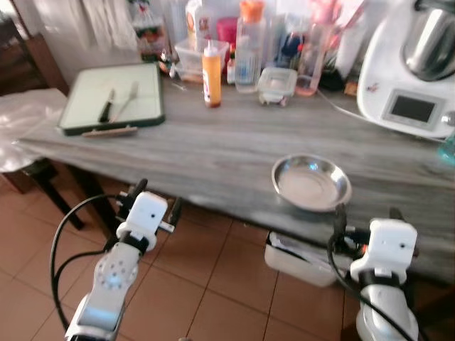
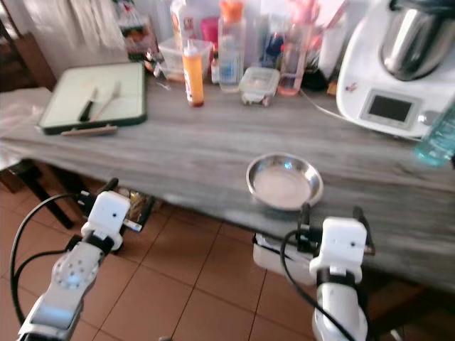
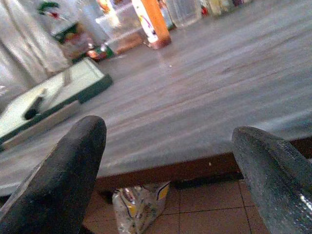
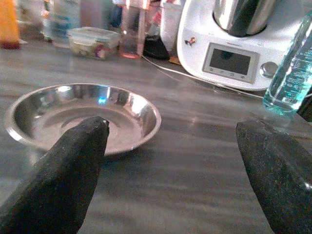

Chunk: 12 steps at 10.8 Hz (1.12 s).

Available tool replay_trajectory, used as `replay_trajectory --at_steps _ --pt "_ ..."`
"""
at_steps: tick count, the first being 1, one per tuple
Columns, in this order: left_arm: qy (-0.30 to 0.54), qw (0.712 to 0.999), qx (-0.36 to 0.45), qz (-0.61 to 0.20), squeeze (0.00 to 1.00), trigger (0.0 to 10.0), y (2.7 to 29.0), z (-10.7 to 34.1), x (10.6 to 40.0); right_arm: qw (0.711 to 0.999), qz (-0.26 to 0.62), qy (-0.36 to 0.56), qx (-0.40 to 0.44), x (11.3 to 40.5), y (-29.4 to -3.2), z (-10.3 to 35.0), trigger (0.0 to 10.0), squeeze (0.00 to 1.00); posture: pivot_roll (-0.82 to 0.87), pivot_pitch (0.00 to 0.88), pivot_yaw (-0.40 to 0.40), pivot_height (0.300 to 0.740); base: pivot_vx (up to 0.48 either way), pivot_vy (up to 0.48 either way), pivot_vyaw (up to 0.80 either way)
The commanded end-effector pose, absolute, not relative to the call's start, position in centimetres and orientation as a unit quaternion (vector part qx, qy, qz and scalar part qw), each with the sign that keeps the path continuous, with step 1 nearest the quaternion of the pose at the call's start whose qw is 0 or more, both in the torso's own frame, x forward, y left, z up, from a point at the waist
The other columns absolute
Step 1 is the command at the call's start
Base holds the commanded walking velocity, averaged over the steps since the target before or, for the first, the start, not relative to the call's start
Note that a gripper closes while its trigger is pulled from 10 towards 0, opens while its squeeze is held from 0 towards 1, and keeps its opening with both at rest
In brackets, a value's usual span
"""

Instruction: Setting the table

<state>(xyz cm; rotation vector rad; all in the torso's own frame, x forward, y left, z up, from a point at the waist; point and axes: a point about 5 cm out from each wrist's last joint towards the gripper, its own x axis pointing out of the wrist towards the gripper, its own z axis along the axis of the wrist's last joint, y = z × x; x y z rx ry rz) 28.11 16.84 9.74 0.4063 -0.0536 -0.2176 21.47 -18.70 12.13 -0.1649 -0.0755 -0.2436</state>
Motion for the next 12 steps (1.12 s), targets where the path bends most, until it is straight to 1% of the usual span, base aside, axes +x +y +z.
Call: replay_trajectory --at_steps 1,3,9,11,12 --pt "-0.023 0.974 0.196 -0.109 0.0 10.0 16.8 9.6 28.3 0.988 -0.123 -0.043 -0.086 21.4 -18.9 12.5 10.0 0.0 0.08 0.047 0.031 0.74 -0.3 0.0 0.0" --pt "-0.022 0.975 0.19 -0.109 0.0 10.0 16.9 9.7 29.2 0.988 -0.122 -0.043 -0.088 21.4 -18.9 12.5 10.0 0.0 0.08 0.046 0.026 0.74 -0.3 0.0 0.0" --pt "-0.021 0.976 0.185 -0.115 0.0 10.0 16.6 9.2 29.6 0.988 -0.122 -0.043 -0.089 21.6 -19.0 12.5 10.0 0.0 0.08 0.043 0.025 0.74 -0.298 0.0 0.0" --pt "-0.02 0.979 0.17 -0.113 0.0 10.0 16.3 9.3 29.8 0.988 -0.124 -0.042 -0.087 21.6 -18.9 12.3 10.0 0.0 0.08 0.041 0.031 0.74 -0.262 0.0 0.0" --pt "-0.023 0.979 0.151 -0.132 0.0 10.0 15.9 9.5 29.9 0.988 -0.124 -0.042 -0.086 21.6 -18.8 12.3 10.0 0.0 0.08 0.039 0.032 0.74 0.0 0.0 0.0"
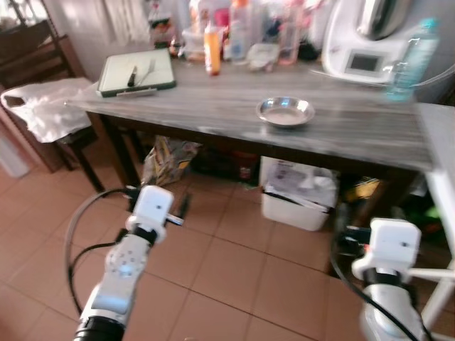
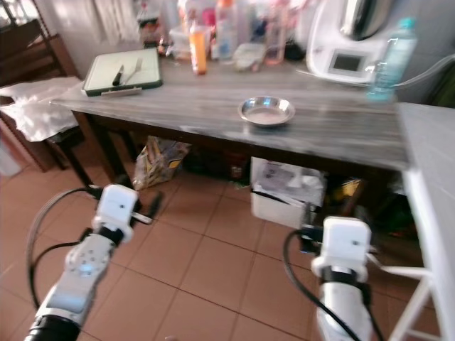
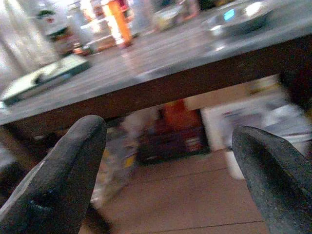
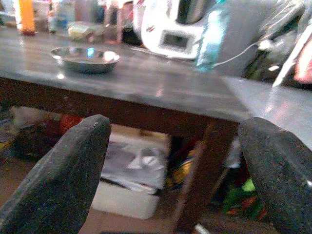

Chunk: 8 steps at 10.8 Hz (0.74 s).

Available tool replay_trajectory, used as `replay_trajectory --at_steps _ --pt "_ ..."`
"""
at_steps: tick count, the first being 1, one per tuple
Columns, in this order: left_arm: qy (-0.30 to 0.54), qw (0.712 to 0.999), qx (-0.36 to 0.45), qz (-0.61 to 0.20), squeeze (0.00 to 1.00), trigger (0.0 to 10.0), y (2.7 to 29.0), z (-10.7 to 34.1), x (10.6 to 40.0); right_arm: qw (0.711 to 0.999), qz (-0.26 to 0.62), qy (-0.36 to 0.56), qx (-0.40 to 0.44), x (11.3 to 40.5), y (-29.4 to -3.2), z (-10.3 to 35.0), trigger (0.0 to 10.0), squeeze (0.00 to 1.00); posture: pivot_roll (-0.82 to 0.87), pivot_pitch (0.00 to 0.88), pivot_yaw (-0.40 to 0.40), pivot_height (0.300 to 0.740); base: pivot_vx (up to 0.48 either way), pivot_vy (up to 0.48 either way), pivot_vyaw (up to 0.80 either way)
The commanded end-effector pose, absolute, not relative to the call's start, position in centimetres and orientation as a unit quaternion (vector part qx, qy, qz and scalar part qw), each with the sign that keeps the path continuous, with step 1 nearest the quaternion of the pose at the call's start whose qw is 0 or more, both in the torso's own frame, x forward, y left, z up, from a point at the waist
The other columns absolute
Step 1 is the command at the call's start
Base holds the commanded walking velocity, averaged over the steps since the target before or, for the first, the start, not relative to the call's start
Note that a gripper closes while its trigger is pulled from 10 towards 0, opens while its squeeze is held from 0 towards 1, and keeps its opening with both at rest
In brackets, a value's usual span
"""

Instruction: Setting the table

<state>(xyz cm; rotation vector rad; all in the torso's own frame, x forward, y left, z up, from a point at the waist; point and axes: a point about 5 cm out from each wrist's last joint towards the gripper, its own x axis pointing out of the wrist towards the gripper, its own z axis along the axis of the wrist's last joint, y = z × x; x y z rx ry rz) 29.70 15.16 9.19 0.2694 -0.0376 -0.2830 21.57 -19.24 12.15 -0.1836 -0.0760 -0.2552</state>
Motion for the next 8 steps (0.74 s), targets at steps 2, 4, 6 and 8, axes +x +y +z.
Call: replay_trajectory --at_steps 2,4,6,8 --pt "-0.003 0.987 0.061 -0.147 0.0 10.0 15.39 9.86 30.13 0.988 -0.123 -0.043 -0.085 21.76 -18.77 12.32 10.0 0.0 0.08 0.038 0.031 0.74 0.0 0.0 0.0" --pt "0.01 0.993 0.039 -0.115 0.0 10.0 16.09 10.13 30.7 0.989 -0.12 -0.042 -0.077 21.66 -18.79 12.25 10.0 0.0 0.08 0.04 0.027 0.74 0.0 0.0 0.0" --pt "0.017 0.992 0.022 -0.123 0.0 10.0 15.74 10.16 30.55 0.988 -0.128 -0.032 -0.075 21.4 -18.98 11.93 10.0 0.0 0.08 0.041 0.024 0.74 0.0 0.0 0.0" --pt "0.021 0.993 -0.005 -0.12 0.0 10.0 16.11 10.2 30.46 0.986 -0.142 -0.021 -0.079 21.1 -19.25 11.64 10.0 0.0 0.08 0.041 0.026 0.74 0.0 0.0 0.0"
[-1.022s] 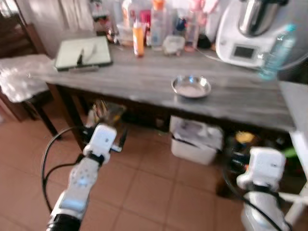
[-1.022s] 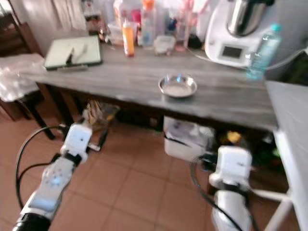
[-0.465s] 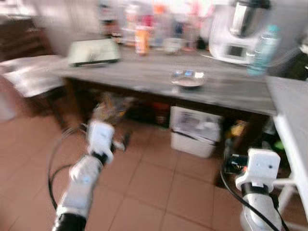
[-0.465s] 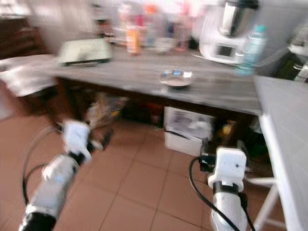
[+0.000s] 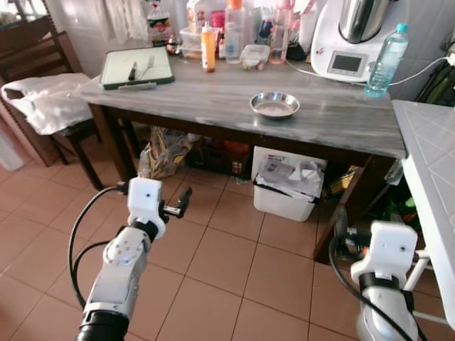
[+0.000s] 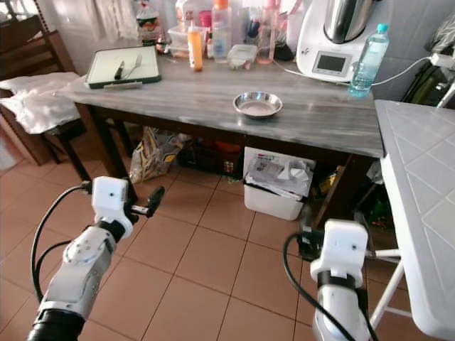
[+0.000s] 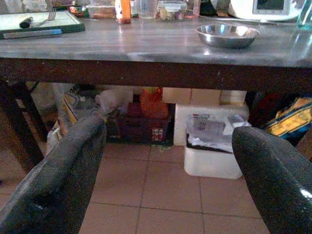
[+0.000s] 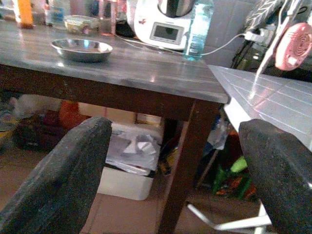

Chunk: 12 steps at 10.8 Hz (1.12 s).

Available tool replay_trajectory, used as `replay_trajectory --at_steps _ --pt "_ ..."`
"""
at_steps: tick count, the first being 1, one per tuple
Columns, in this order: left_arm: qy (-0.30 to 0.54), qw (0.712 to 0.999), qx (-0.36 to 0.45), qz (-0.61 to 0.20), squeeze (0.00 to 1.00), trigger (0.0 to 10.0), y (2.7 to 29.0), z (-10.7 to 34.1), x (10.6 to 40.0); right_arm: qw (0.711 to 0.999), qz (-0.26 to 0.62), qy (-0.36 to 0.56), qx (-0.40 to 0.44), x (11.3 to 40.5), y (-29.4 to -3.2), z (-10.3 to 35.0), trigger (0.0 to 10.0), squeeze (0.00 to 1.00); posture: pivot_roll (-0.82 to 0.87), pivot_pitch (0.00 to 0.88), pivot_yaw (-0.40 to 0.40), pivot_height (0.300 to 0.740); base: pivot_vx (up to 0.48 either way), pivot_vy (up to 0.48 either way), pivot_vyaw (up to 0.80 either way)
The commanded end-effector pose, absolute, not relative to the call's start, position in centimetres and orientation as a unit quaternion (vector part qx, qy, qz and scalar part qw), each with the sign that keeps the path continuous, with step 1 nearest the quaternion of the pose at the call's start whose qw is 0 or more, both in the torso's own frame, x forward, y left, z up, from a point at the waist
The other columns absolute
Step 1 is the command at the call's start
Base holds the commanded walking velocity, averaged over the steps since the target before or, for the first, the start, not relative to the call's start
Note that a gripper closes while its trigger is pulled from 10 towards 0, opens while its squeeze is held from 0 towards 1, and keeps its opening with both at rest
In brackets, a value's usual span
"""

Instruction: Setting the table

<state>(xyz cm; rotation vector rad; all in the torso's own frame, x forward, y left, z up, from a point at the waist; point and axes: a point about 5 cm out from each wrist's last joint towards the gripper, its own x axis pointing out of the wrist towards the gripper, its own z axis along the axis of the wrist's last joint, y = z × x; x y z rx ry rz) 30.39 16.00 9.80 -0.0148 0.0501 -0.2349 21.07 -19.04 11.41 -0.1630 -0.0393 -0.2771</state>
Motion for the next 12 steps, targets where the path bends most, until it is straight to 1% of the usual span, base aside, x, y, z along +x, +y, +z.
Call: replay_trajectory --at_steps 1,2,3,5,6,7,8,10,11,12 --pt "0.019 0.993 -0.026 -0.112 0.0 10.0 16.3 10.2 30.3 0.988 -0.132 -0.021 -0.073 21.2 -18.9 11.5 10.0 0.0 0.08 0.043 0.029 0.74 0.0 0.0 0.0" --pt "0.021 0.993 -0.027 -0.112 0.0 10.0 16.4 10.2 30.3 0.987 -0.138 -0.02 -0.074 21.1 -18.9 11.5 10.0 0.0 0.08 0.043 0.029 0.74 0.0 0.0 0.0" --pt "0.035 0.993 -0.027 -0.113 0.0 10.0 16.5 9.8 30.1 0.982 -0.165 -0.025 -0.086 20.9 -19.3 11.2 10.0 0.0 0.08 0.045 0.034 0.74 0.0 0.0 0.0" --pt "0.06 0.987 -0.059 -0.14 0.0 10.0 16.0 9.5 30.1 0.978 -0.204 -0.01 -0.047 20.4 -20.0 11.0 10.0 0.0 0.08 0.047 0.033 0.74 0.0 0.0 0.0" --pt "0.065 0.985 -0.073 -0.14 0.0 10.0 16.0 9.3 30.1 0.978 -0.202 -0.018 -0.04 20.0 -20.1 11.3 10.0 0.0 0.08 0.048 0.035 0.74 0.0 0.0 0.0" --pt "0.063 0.985 -0.07 -0.142 0.0 10.0 16.1 9.3 30.1 0.978 -0.202 -0.02 -0.042 19.9 -20.2 11.3 10.0 0.0 0.08 0.048 0.031 0.74 0.0 0.0 0.0" --pt "0.062 0.985 -0.068 -0.144 0.0 10.0 16.0 9.4 30.1 0.981 -0.187 -0.028 -0.046 19.9 -20.1 11.6 10.0 0.0 0.08 0.047 0.029 0.74 0.0 0.0 0.0" --pt "0.054 0.986 -0.065 -0.143 0.0 10.0 16.0 9.6 30.1 0.984 -0.174 -0.03 -0.027 20.1 -19.7 11.8 10.0 0.0 0.08 0.048 0.025 0.74 0.0 0.0 0.0" --pt "0.057 0.986 -0.06 -0.147 0.0 10.0 15.9 9.6 30.0 0.99 -0.137 -0.047 0.006 20.5 -18.7 12.5 10.0 0.0 0.08 0.049 0.024 0.74 0.0 0.0 -0.47" --pt "0.06 0.985 -0.06 -0.15 0.0 10.0 15.8 9.5 30.0 0.991 -0.119 -0.055 0.021 20.7 -18.1 12.9 10.0 0.0 0.08 0.049 0.024 0.74 0.0 0.0 -0.77"
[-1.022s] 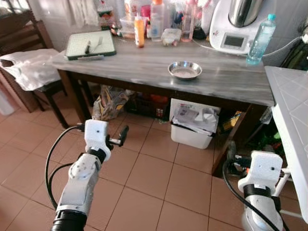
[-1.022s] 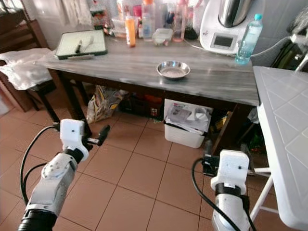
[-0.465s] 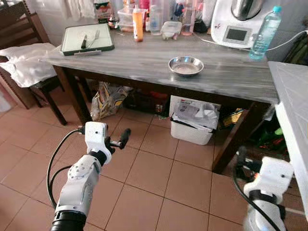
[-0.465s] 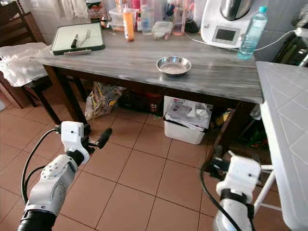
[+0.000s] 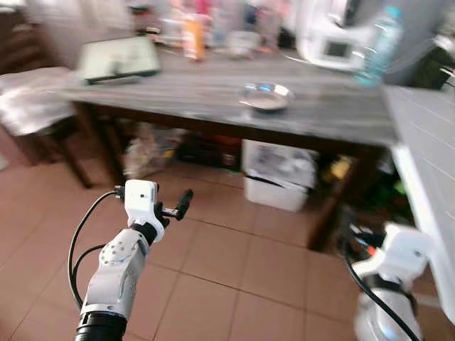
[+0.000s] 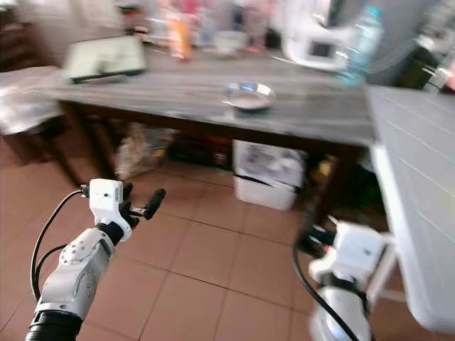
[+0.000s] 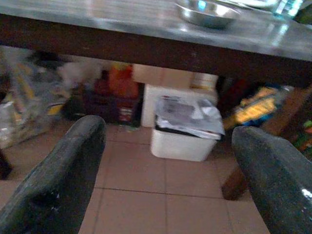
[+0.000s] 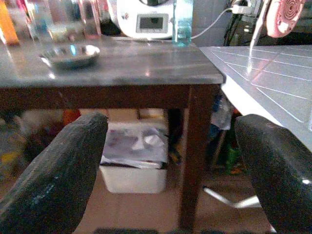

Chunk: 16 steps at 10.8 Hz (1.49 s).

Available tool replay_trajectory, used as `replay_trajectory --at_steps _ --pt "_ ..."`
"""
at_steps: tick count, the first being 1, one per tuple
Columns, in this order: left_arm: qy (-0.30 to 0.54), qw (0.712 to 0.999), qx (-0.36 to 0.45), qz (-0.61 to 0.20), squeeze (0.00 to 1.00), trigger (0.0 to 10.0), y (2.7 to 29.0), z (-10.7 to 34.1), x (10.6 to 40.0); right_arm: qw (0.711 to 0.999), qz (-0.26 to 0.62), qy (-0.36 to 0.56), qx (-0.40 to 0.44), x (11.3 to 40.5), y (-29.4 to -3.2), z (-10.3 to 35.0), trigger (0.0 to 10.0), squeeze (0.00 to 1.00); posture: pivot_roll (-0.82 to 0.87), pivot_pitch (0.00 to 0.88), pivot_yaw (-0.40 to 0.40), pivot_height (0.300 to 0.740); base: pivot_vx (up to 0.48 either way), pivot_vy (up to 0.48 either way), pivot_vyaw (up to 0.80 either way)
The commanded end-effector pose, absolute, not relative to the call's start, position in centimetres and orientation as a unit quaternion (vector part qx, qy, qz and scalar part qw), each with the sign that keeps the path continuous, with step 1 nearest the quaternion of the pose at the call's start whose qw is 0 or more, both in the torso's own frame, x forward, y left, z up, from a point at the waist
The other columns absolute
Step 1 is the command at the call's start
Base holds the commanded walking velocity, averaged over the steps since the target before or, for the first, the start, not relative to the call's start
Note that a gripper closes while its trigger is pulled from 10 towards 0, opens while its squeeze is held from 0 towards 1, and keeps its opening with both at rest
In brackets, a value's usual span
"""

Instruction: Setting the table

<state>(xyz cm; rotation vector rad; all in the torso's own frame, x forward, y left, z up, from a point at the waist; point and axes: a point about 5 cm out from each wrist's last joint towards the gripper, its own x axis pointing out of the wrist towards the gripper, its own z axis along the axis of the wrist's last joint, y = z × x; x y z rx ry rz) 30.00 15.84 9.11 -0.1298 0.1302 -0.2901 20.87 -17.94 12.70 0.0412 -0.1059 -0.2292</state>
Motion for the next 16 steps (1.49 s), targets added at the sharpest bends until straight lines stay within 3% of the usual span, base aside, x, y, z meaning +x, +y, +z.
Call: replay_trajectory --at_steps 1,3,14,16 --pt "0.063 0.985 -0.058 -0.152 0.0 10.0 15.68 9.41 30.06 0.992 -0.102 -0.063 0.025 20.93 -17.53 13.25 10.0 0.0 0.08 0.049 0.024 0.74 0.0 0.0 -0.77" --pt "0.061 0.985 -0.043 -0.155 0.0 10.0 15.68 9.5 30.08 0.993 -0.101 -0.059 0.028 20.97 -17.37 13.06 10.0 0.0 0.08 0.051 0.027 0.74 0.0 0.0 -0.77" --pt "0.06 0.989 -0.004 -0.132 0.0 10.0 15.59 9.11 29.85 0.994 -0.099 -0.045 -0.01 20.46 -17.96 12.46 10.0 0.0 0.07 0.067 0.018 0.74 0.0 0.0 0.0" --pt "0.062 0.989 -0.004 -0.133 0.0 10.0 15.51 9.07 29.91 0.994 -0.101 -0.041 -0.01 20.42 -18.01 12.27 10.0 0.0 0.07 0.067 0.021 0.74 -0.281 0.0 0.0"
